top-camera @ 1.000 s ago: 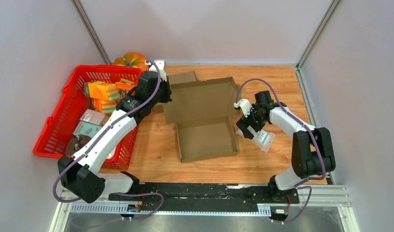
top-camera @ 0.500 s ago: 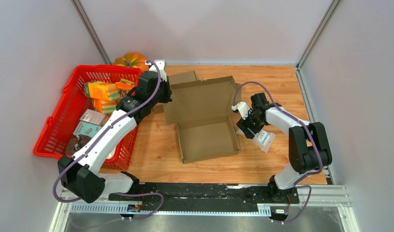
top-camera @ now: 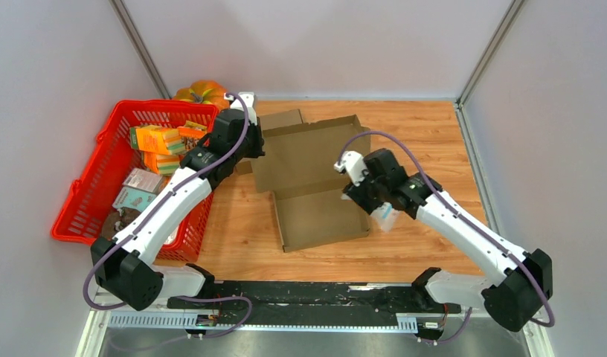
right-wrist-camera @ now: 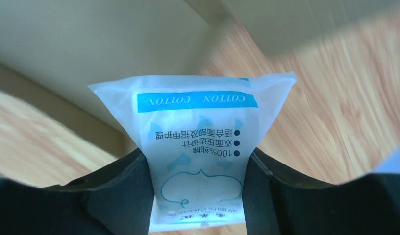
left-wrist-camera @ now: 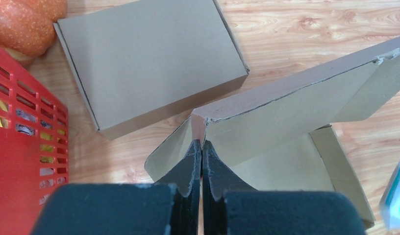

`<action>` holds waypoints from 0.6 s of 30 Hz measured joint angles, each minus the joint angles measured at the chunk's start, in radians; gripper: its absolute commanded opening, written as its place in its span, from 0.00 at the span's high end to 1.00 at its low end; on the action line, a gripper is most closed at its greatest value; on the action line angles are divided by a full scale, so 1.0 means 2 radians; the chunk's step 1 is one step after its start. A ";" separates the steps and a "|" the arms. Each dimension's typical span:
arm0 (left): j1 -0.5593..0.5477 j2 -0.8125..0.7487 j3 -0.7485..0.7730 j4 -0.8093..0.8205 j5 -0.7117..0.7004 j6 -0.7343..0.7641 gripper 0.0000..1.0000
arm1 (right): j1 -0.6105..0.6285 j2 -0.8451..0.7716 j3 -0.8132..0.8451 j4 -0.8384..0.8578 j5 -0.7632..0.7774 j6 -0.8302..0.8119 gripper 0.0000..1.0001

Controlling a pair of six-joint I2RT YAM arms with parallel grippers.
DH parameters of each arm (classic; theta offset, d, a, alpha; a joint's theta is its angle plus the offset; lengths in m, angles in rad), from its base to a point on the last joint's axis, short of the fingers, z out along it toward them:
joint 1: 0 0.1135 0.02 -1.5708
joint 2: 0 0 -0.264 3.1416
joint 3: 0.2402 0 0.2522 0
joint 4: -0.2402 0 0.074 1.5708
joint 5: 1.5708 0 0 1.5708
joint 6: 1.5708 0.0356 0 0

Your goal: Fold the paper box

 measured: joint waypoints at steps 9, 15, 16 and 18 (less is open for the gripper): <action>0.000 0.009 0.010 -0.010 0.041 0.014 1.00 | 0.092 0.057 0.053 0.115 0.018 0.129 0.00; 0.000 0.016 0.030 -0.027 0.093 0.047 1.00 | -0.095 -0.029 -0.056 0.219 -0.047 0.152 0.25; 0.000 0.016 0.031 -0.027 0.100 0.054 1.00 | -0.141 -0.043 -0.078 0.243 -0.067 0.152 0.26; 0.000 0.016 0.033 -0.029 0.114 0.066 1.00 | -0.207 -0.055 -0.115 0.302 -0.123 0.160 0.28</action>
